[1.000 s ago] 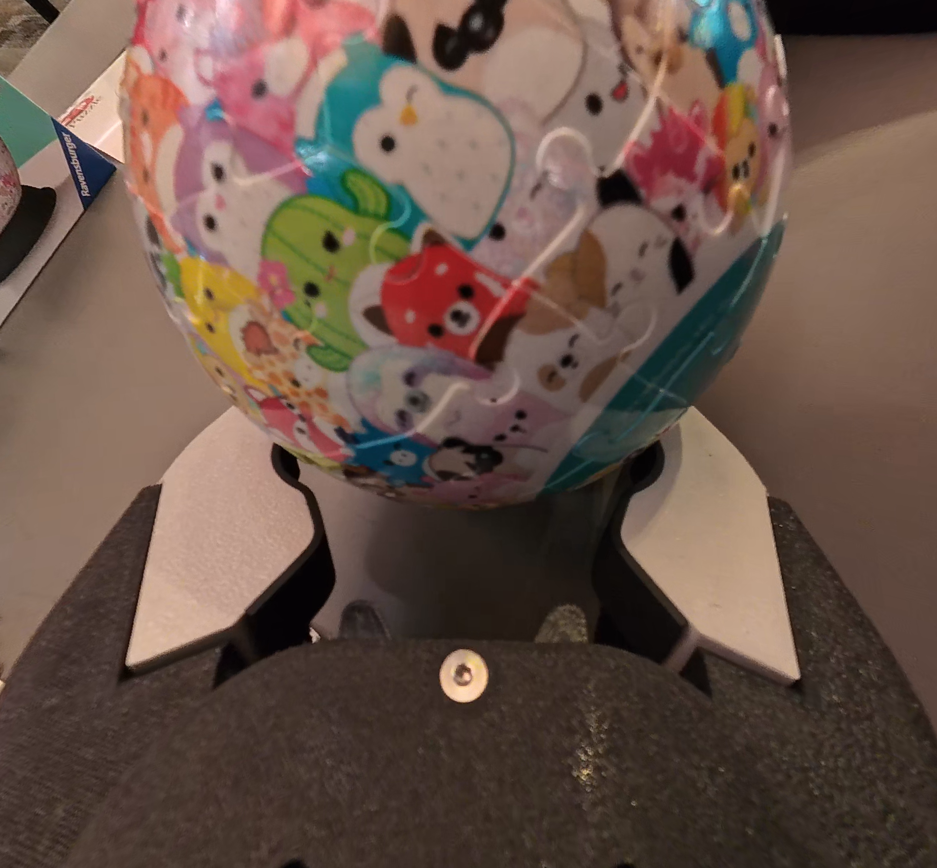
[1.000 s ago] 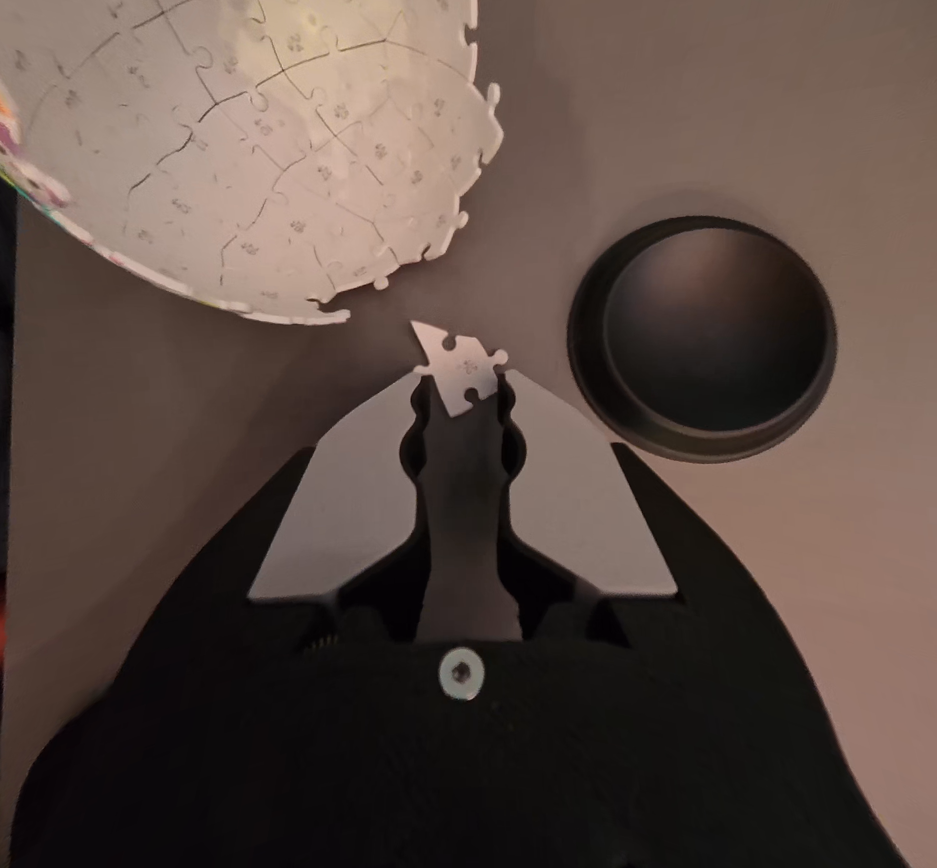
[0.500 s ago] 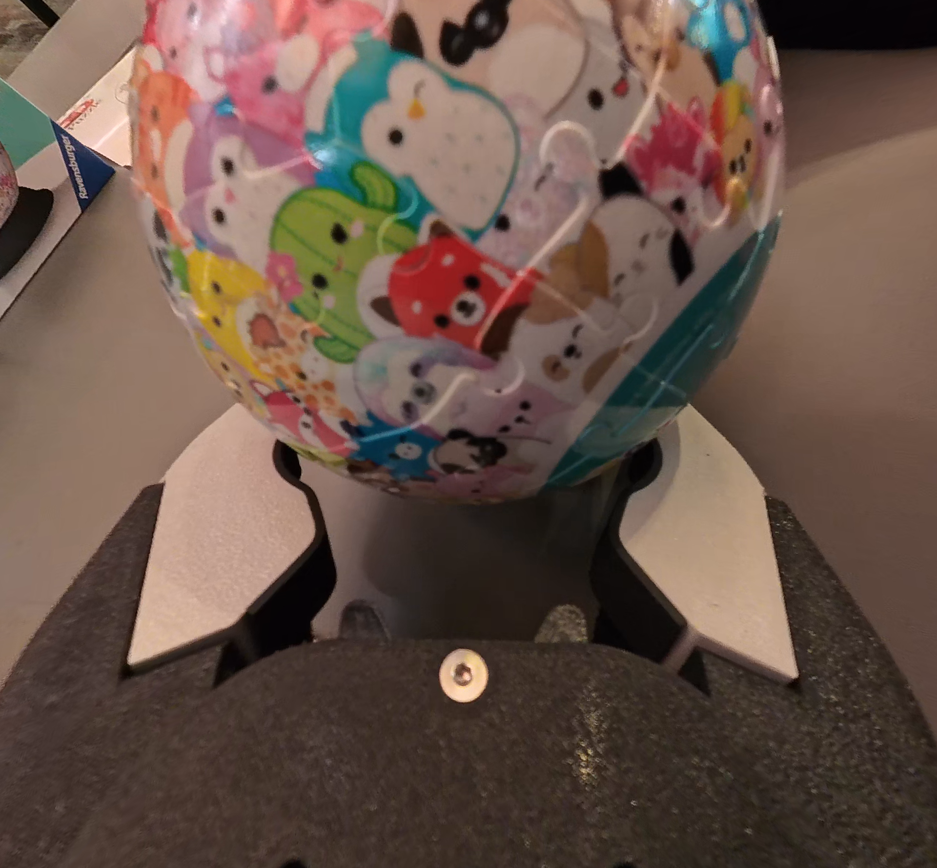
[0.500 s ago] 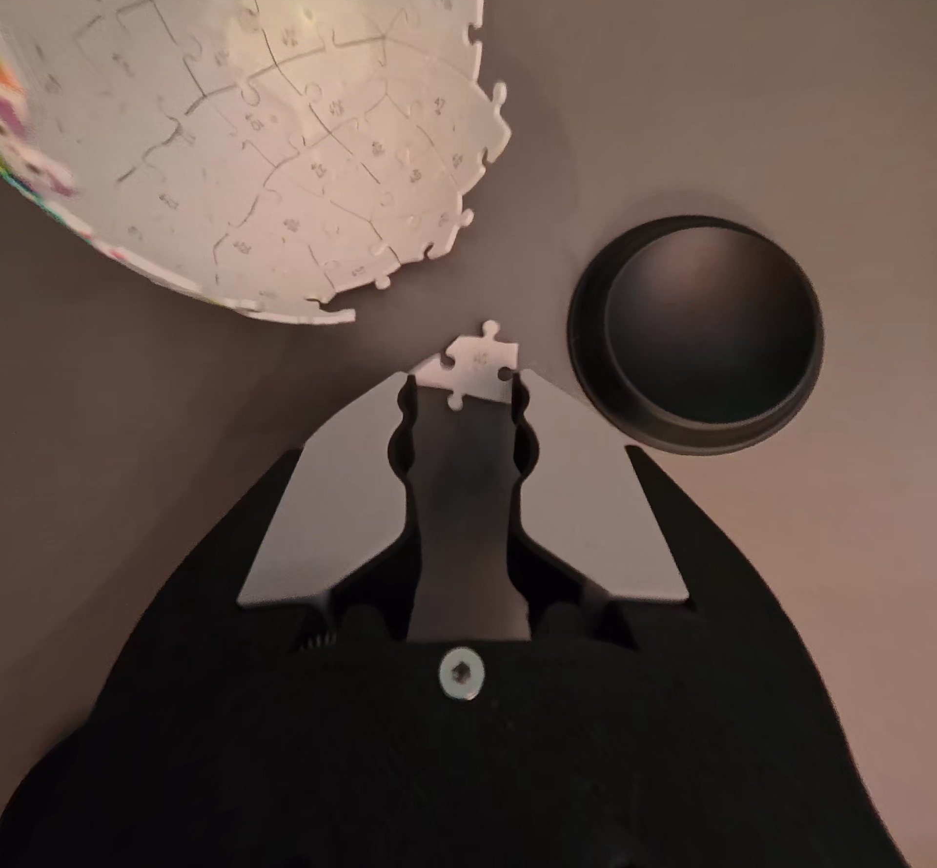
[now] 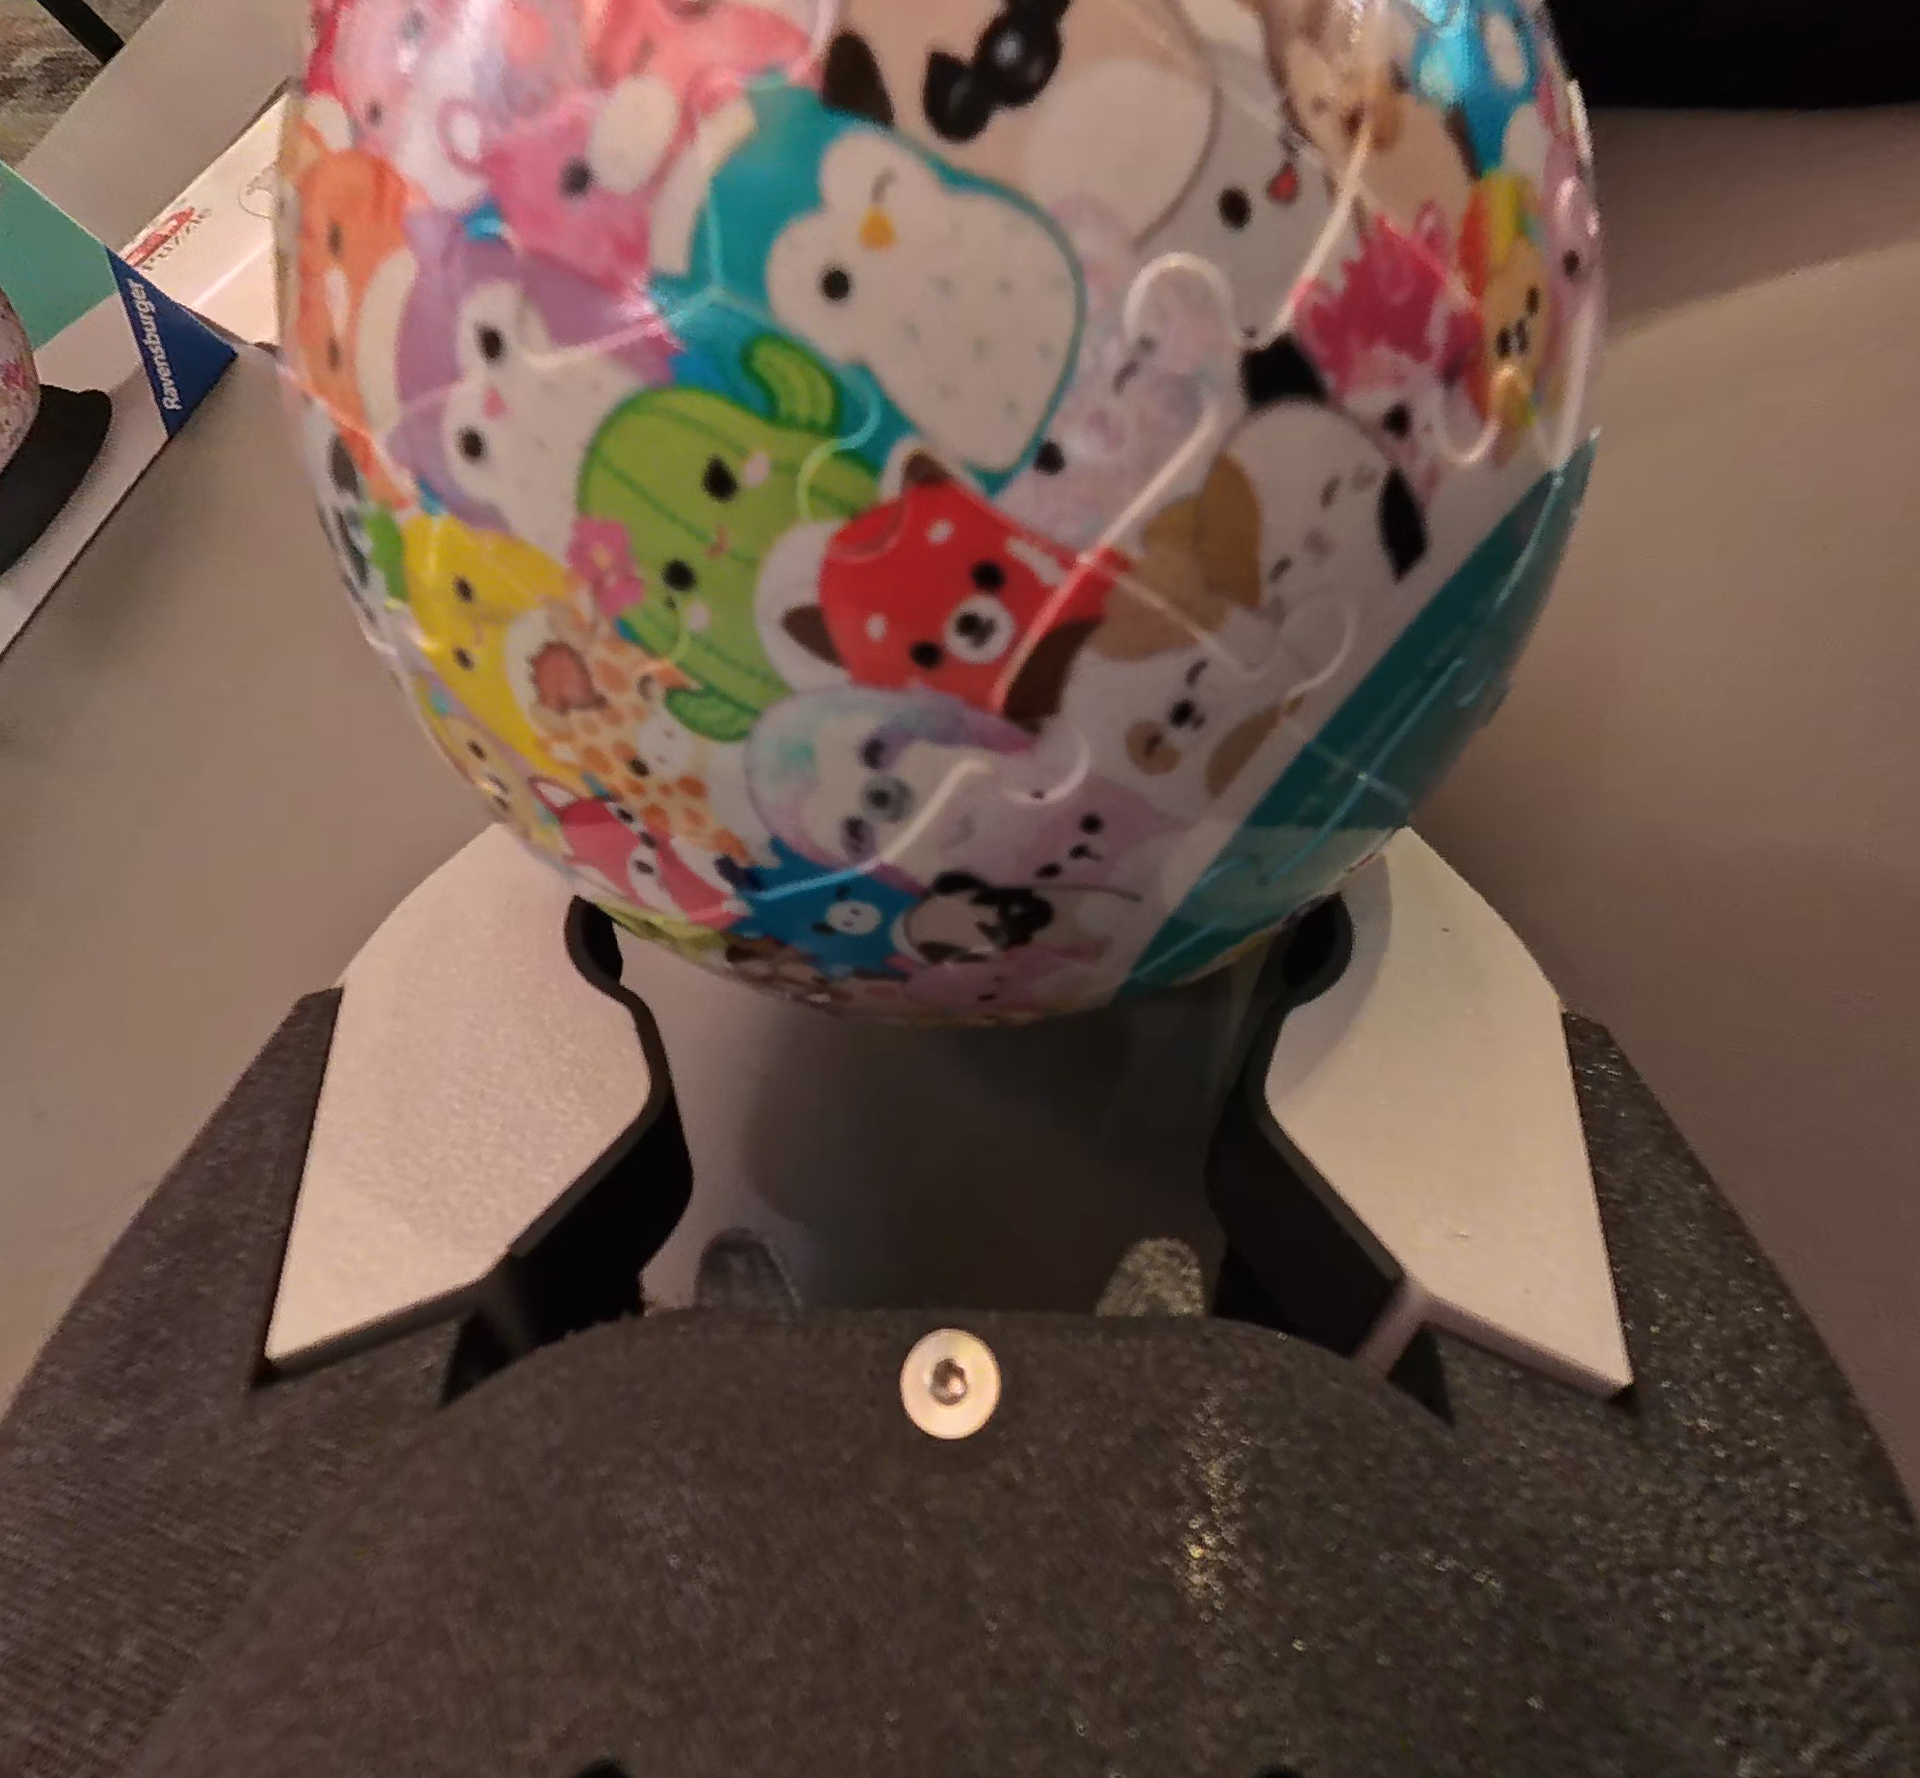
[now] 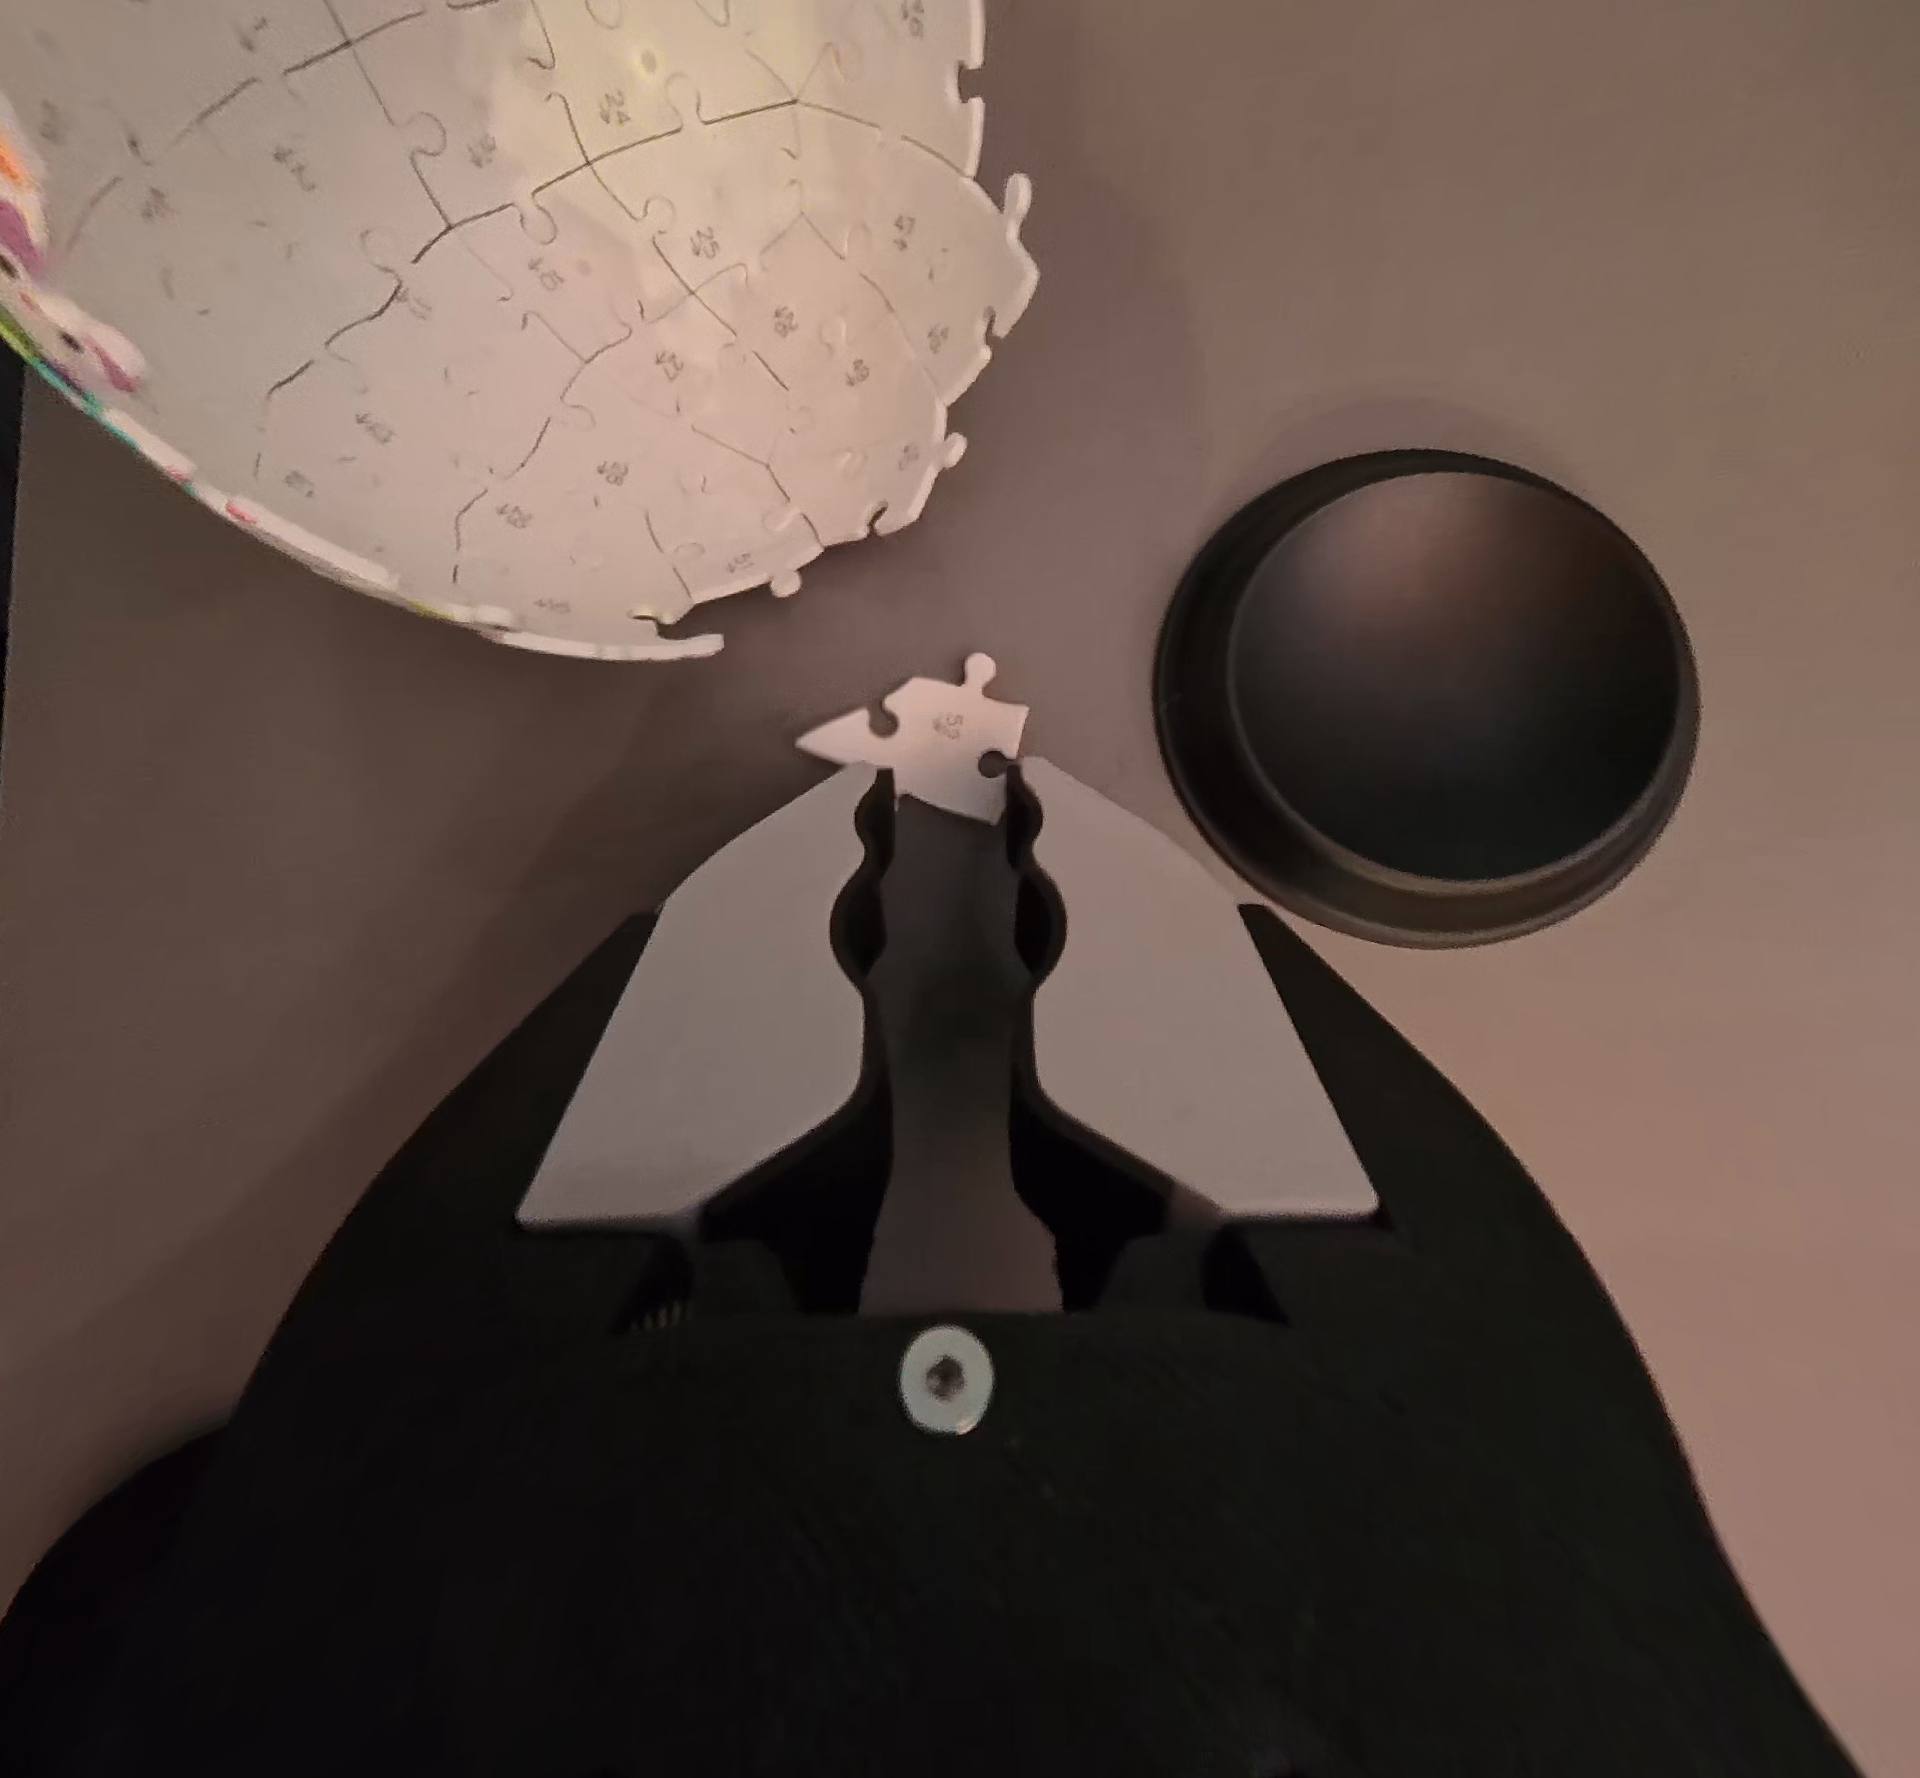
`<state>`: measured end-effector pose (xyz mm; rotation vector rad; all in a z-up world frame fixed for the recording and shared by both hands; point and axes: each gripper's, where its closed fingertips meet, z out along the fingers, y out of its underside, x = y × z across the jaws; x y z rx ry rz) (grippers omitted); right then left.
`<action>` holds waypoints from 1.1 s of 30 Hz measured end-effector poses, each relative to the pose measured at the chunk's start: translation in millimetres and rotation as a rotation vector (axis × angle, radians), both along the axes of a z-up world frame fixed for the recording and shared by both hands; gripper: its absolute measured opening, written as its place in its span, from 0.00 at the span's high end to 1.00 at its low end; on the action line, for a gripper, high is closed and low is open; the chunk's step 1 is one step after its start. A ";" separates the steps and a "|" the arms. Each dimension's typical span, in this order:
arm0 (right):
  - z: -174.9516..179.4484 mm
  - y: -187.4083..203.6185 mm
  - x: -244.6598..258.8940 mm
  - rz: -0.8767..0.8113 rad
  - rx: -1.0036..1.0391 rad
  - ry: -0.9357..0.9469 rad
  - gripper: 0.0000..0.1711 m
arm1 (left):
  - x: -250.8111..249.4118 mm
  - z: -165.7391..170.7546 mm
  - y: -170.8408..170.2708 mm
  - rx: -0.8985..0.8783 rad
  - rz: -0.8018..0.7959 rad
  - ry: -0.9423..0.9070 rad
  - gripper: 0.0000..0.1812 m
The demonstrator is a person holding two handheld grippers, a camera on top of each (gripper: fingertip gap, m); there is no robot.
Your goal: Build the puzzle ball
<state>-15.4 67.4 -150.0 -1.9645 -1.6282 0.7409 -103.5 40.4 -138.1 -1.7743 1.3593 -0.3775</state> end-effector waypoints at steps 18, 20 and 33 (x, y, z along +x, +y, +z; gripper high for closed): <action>-4.5 -3.2 -5.2 -0.039 -0.017 -0.035 0.88 | 2.3 2.0 0.1 -0.005 0.000 -0.022 0.31; -5.1 -6.3 -4.8 -0.035 -0.033 -0.039 0.97 | 2.4 1.8 0.1 -0.007 0.000 -0.022 0.32; 1.9 -10.9 3.5 -0.022 -0.125 -0.006 0.85 | 0.9 1.3 0.0 -0.006 -0.001 -0.016 0.32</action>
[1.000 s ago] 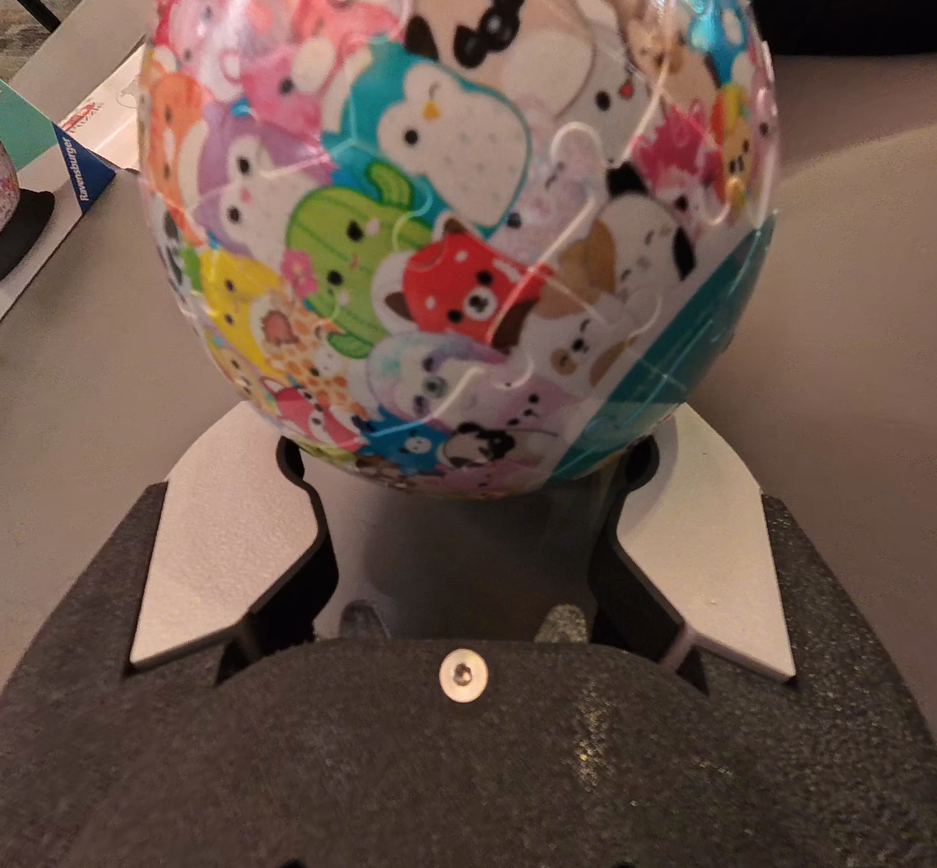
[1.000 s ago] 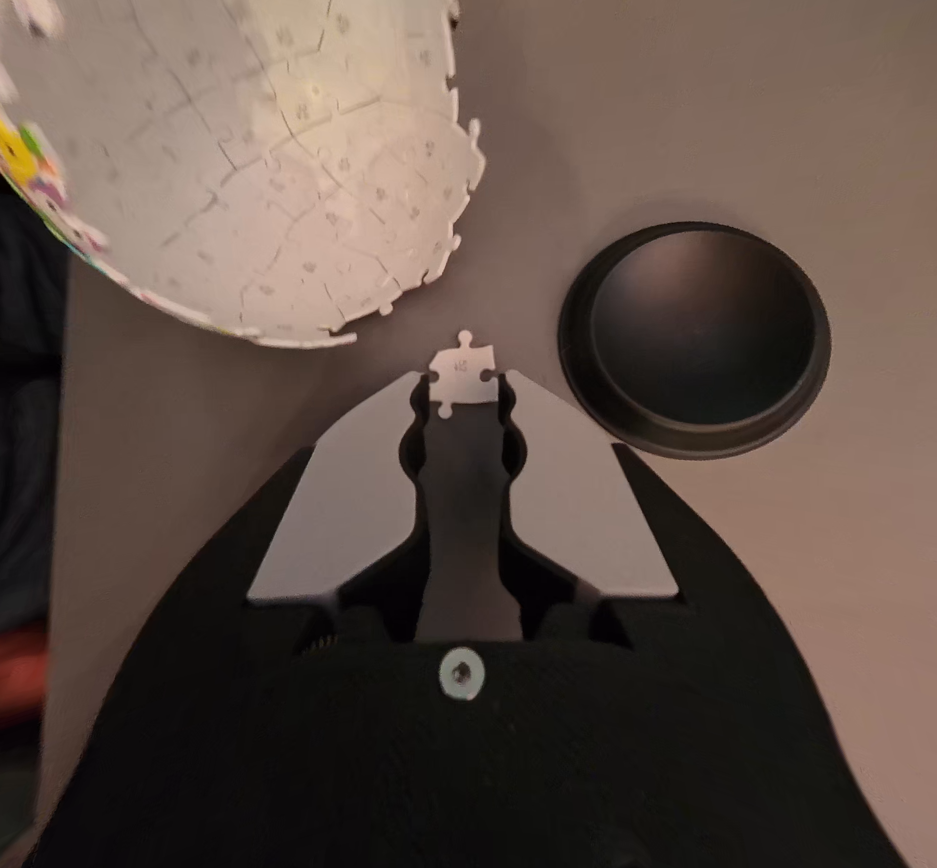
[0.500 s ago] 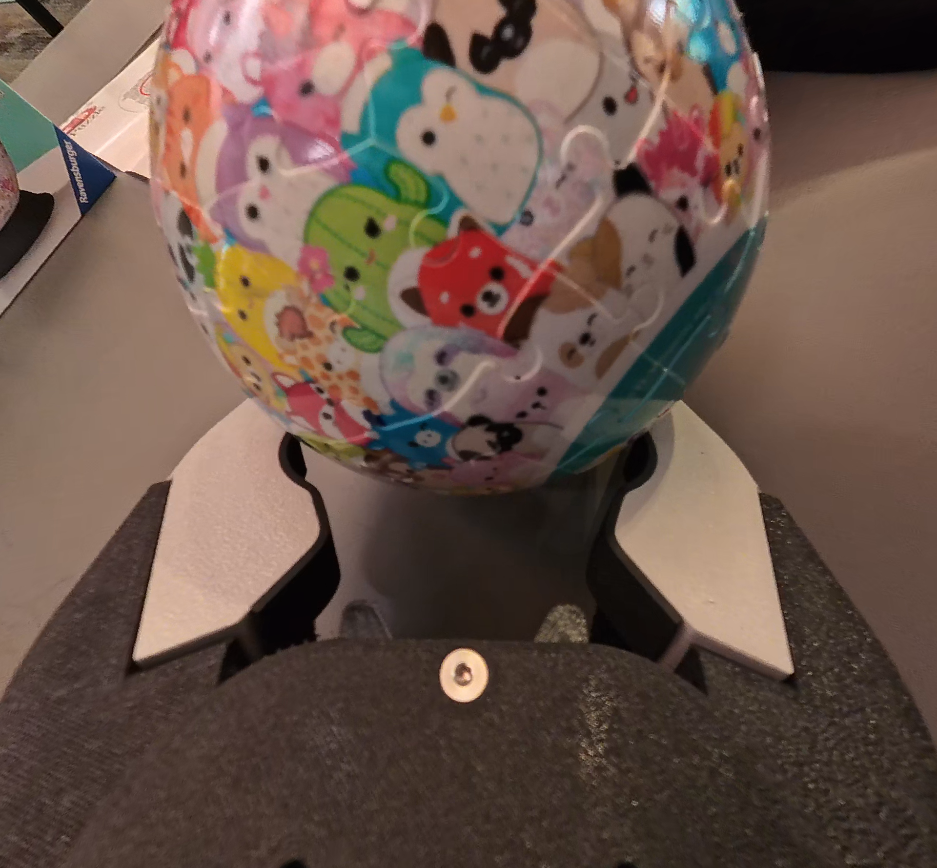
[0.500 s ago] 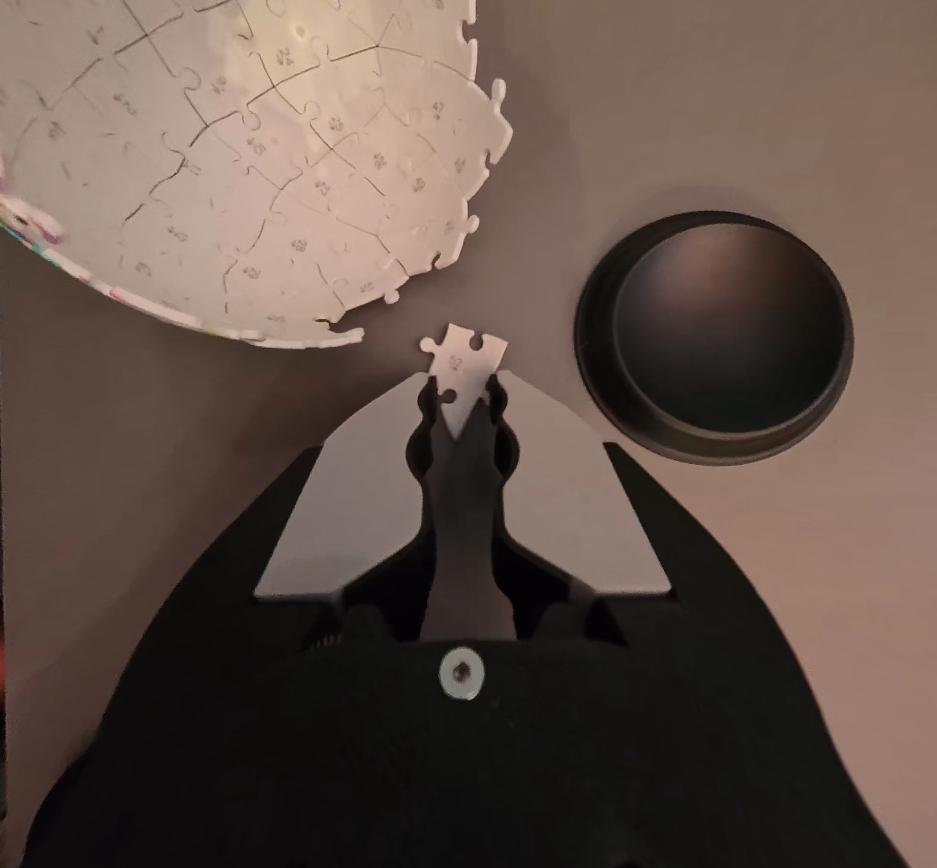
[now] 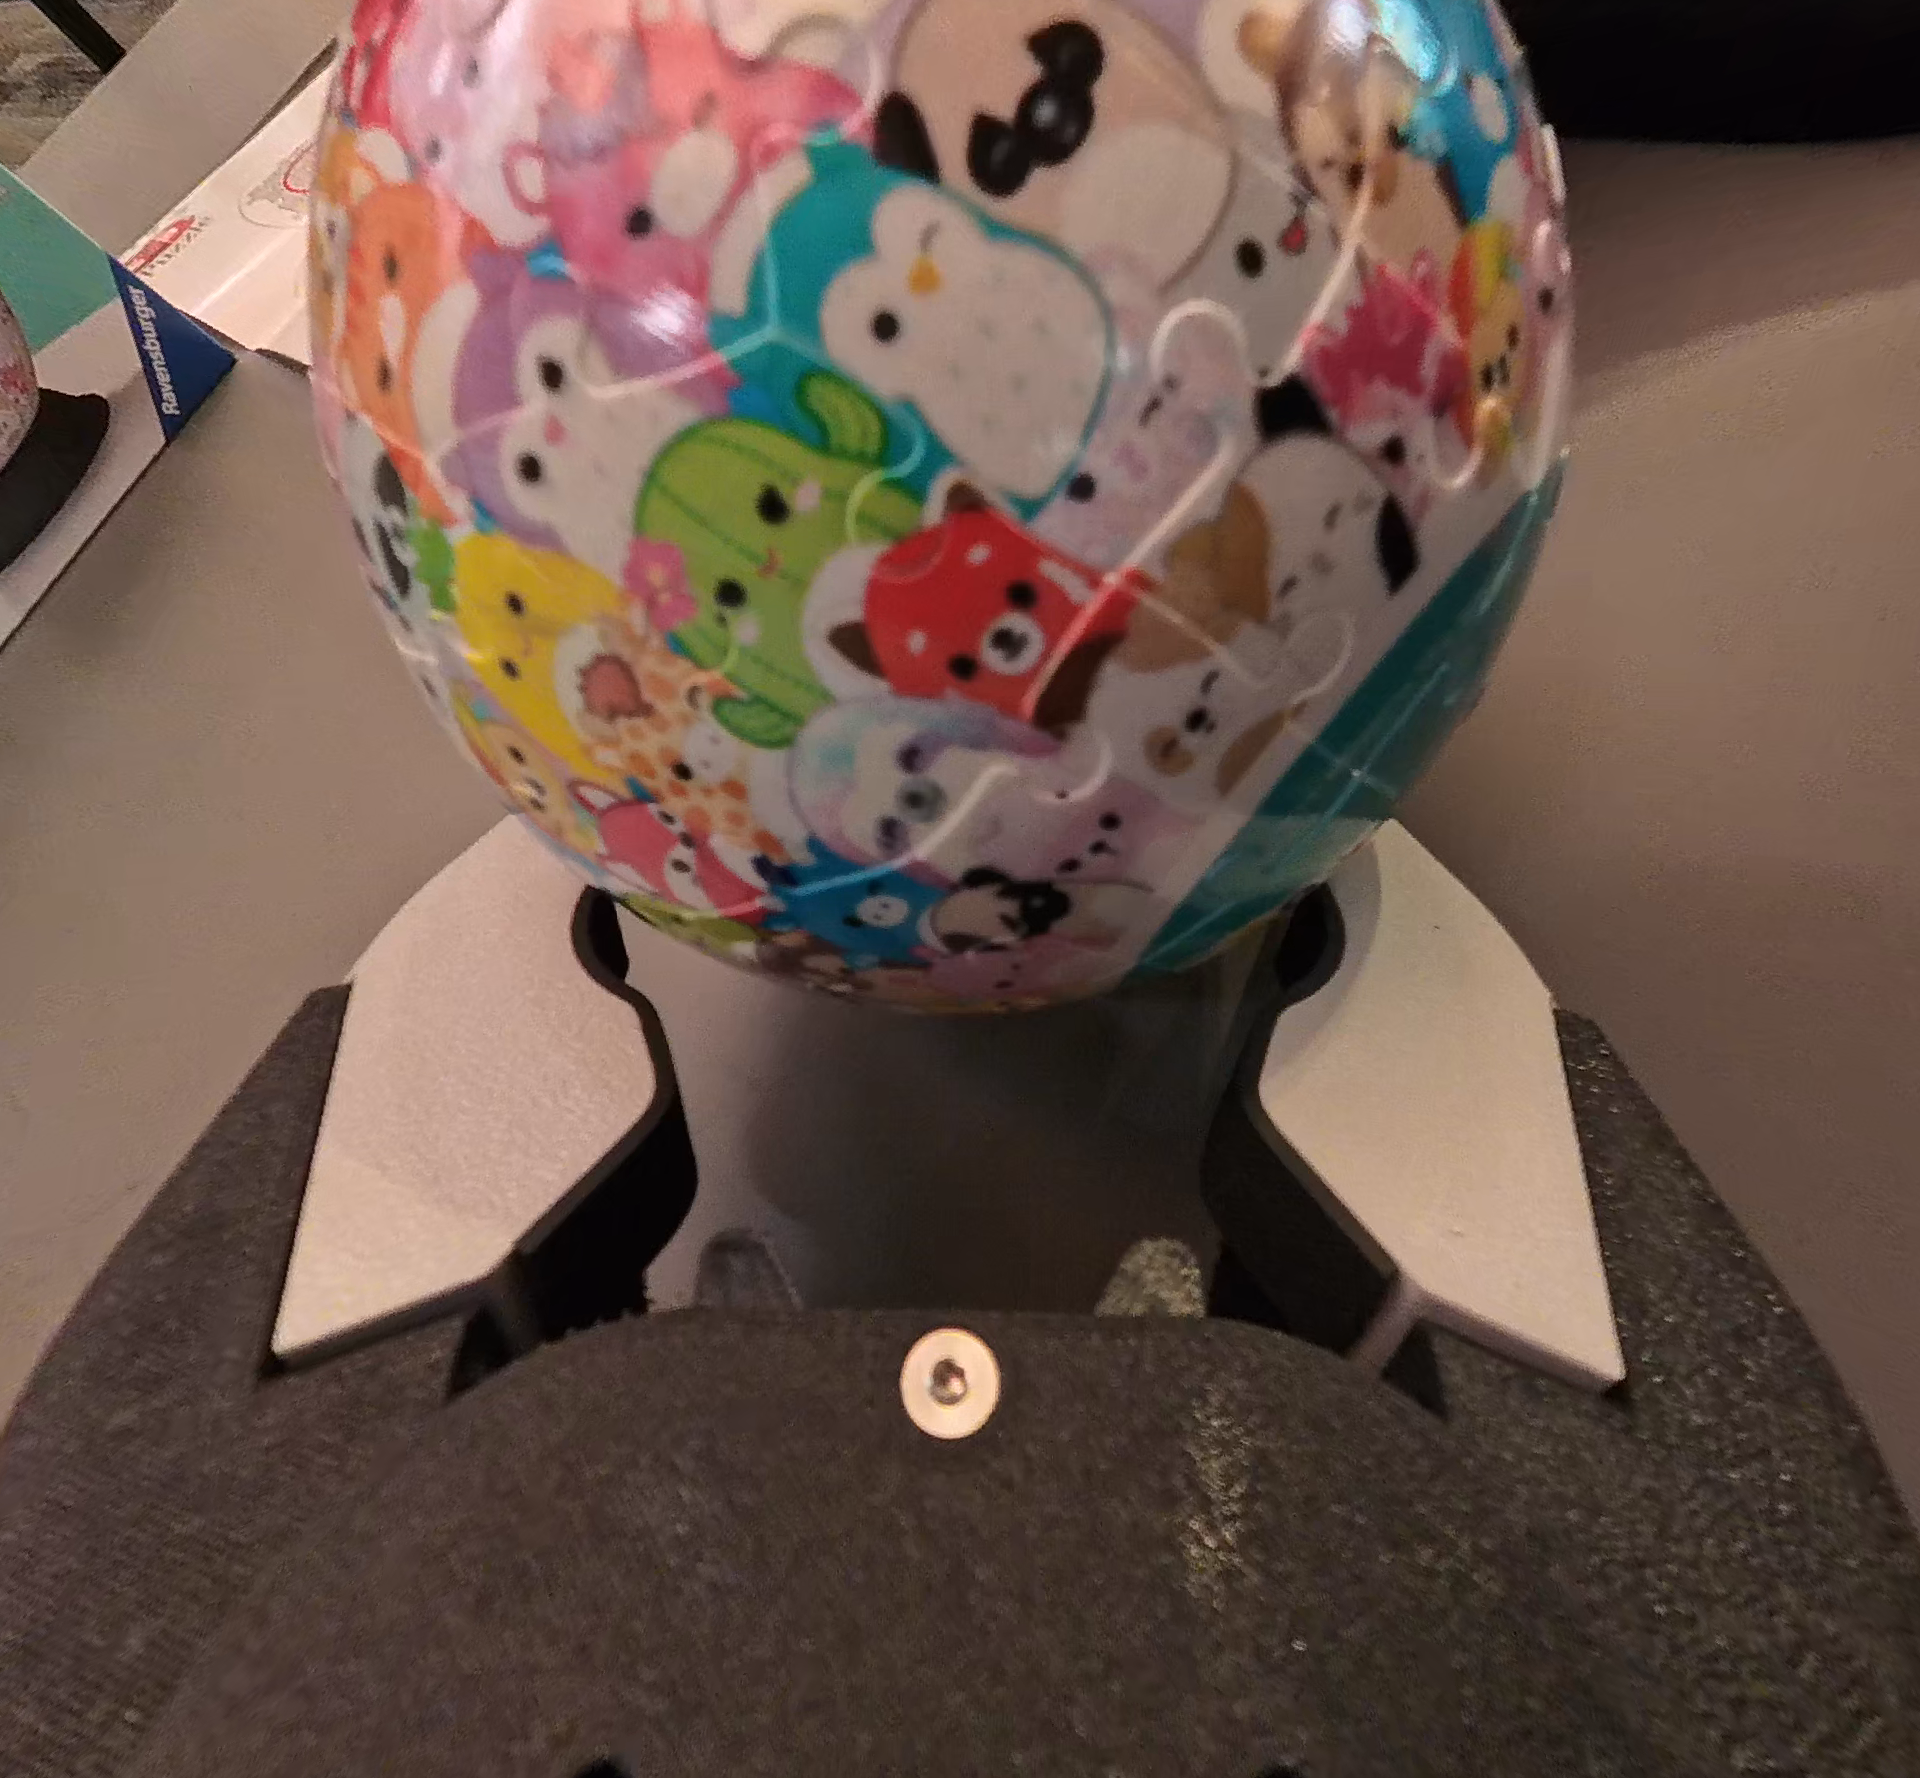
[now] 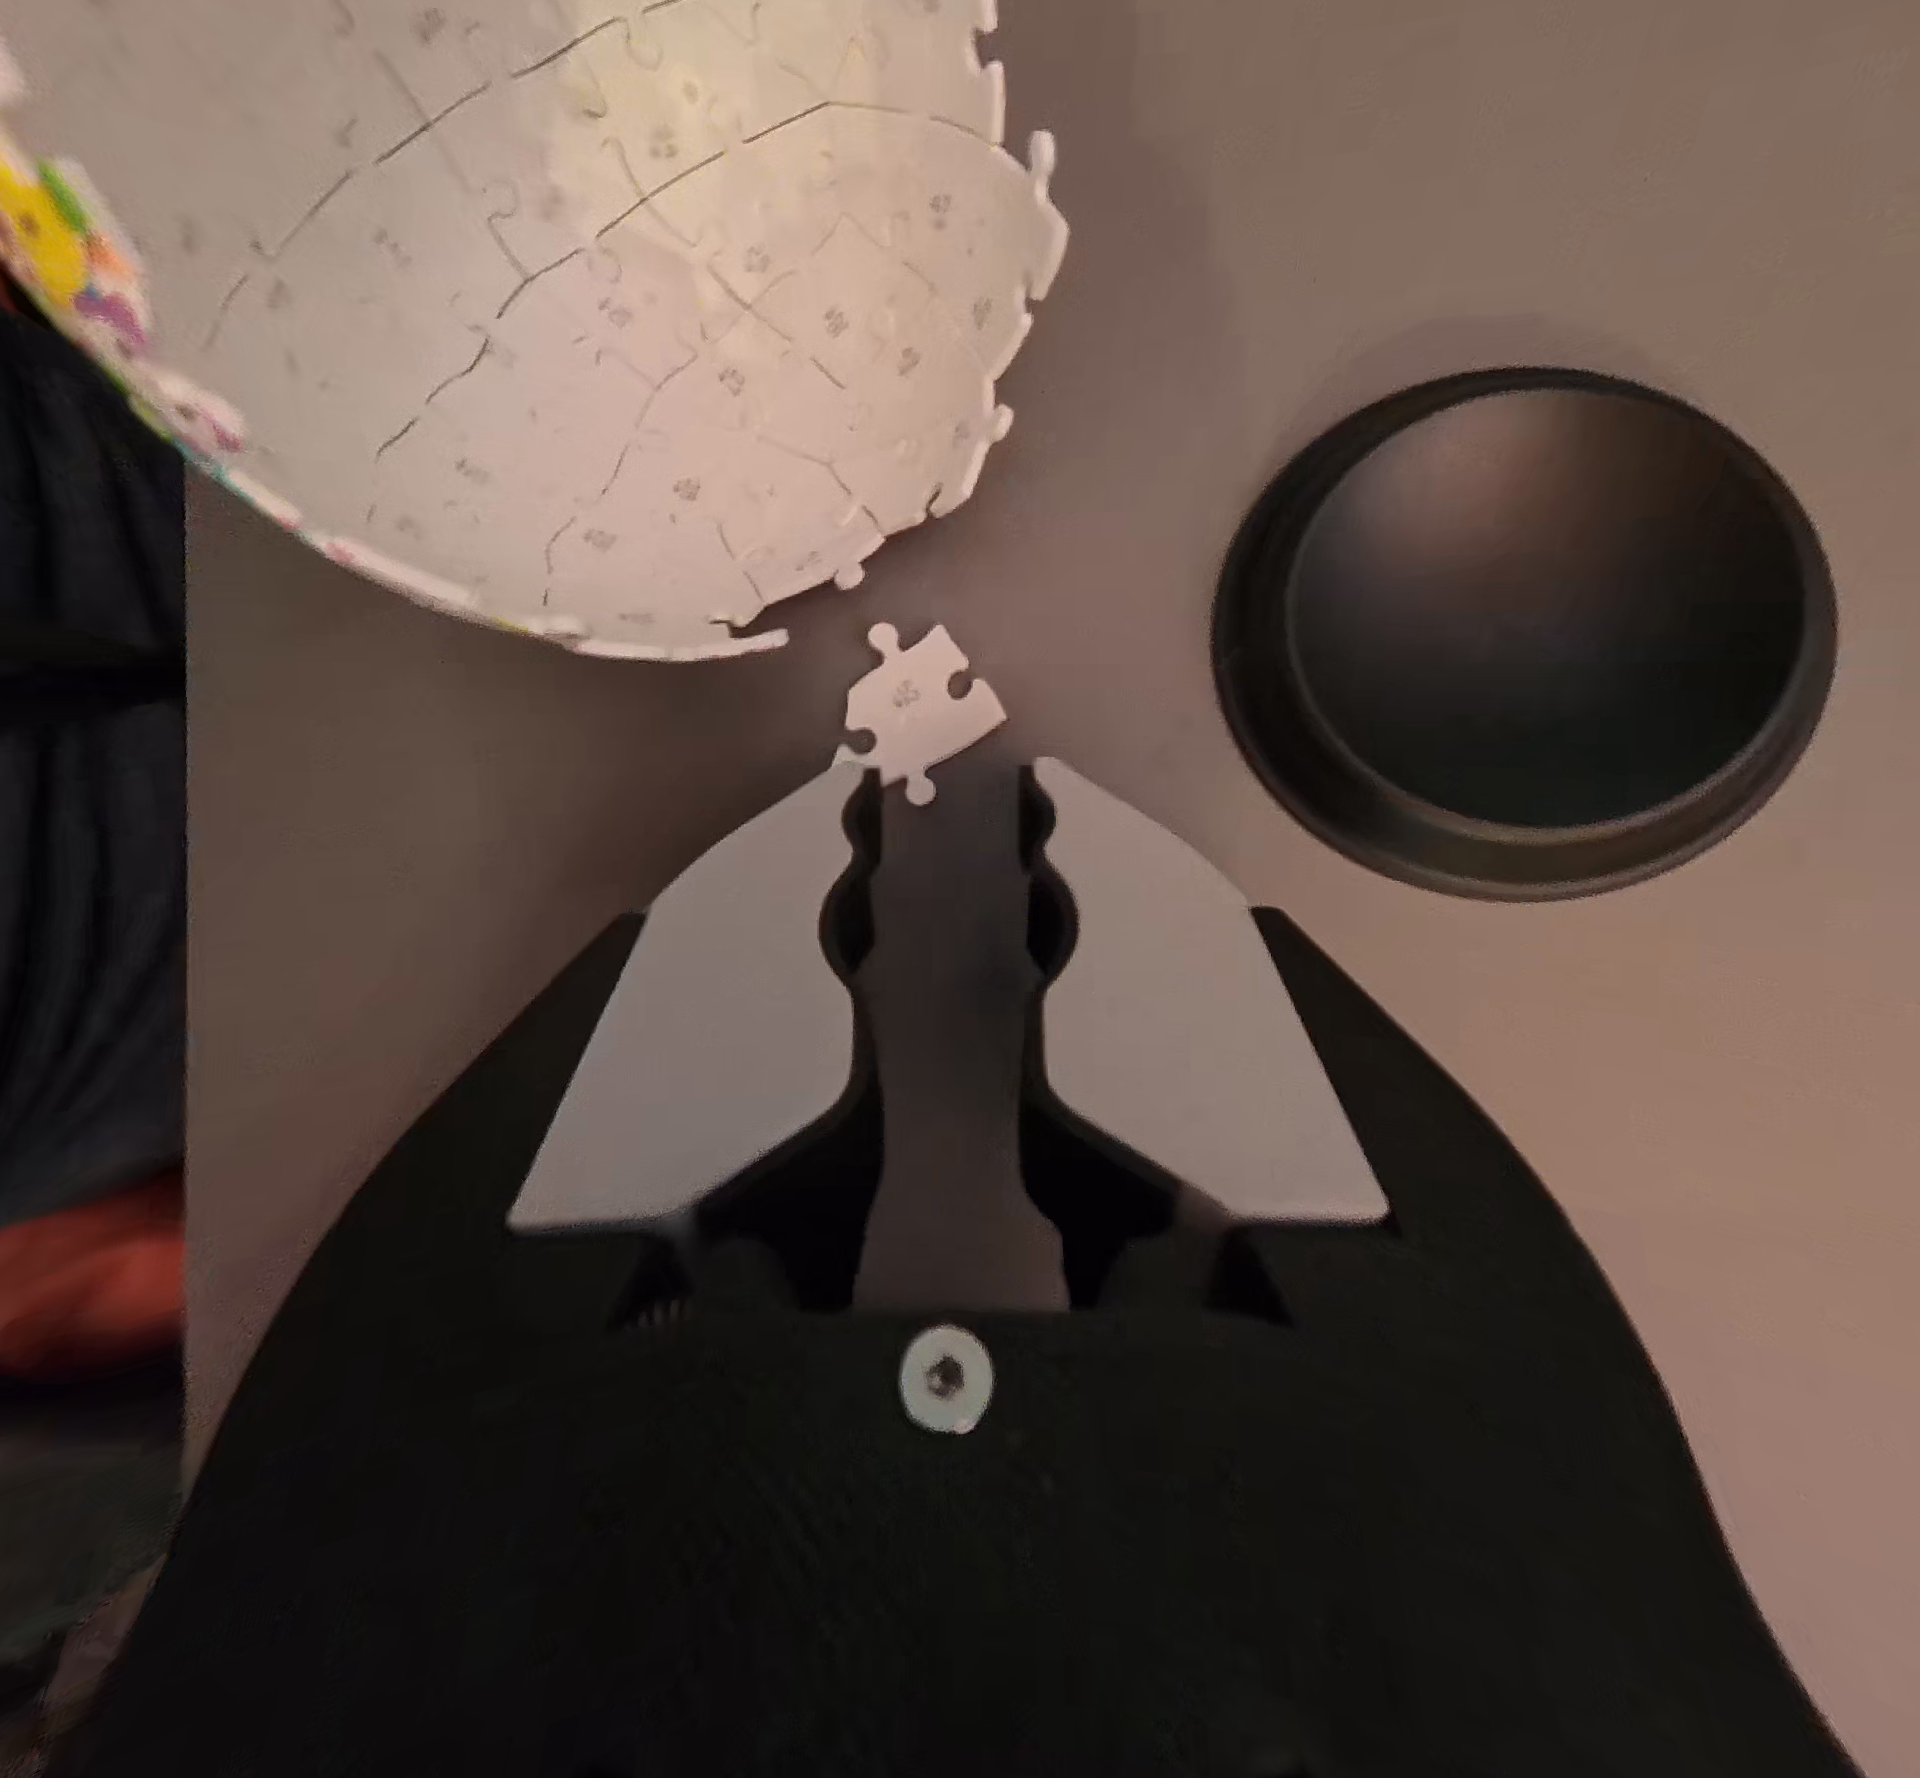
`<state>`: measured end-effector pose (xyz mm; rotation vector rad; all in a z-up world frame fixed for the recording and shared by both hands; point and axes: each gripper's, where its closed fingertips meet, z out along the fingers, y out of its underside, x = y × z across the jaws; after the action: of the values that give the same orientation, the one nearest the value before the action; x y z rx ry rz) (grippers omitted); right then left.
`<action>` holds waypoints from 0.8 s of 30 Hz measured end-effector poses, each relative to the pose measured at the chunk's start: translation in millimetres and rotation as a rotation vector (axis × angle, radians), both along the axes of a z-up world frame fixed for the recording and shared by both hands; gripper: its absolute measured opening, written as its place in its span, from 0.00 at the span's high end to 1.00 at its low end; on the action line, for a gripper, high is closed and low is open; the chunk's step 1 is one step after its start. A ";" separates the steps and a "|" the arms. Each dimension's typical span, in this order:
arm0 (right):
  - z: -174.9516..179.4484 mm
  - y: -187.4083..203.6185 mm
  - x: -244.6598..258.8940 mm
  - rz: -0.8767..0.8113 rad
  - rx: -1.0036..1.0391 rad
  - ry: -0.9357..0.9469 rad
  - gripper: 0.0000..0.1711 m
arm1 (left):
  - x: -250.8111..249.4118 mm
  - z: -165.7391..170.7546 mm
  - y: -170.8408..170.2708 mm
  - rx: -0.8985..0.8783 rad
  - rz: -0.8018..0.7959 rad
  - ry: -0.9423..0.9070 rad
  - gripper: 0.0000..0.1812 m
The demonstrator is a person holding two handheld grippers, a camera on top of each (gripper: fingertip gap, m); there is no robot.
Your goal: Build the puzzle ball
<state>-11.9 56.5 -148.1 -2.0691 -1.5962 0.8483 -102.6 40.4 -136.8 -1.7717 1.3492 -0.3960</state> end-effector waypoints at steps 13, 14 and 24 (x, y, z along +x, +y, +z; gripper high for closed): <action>-4.8 -10.9 -12.9 0.036 0.105 -0.016 0.66 | 4.3 2.5 1.1 0.000 -0.008 -0.006 0.32; -5.4 -11.1 -13.0 0.022 0.105 -0.020 0.66 | 4.5 2.2 1.0 0.000 -0.007 -0.007 0.32; -7.0 -5.8 -12.3 -0.035 0.161 -0.040 0.75 | 7.4 3.9 0.9 0.008 -0.009 -0.006 0.32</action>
<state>-24.2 50.7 -155.1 -2.0059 -1.5891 0.6477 -95.3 41.3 -133.0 -1.7571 1.3536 -0.4004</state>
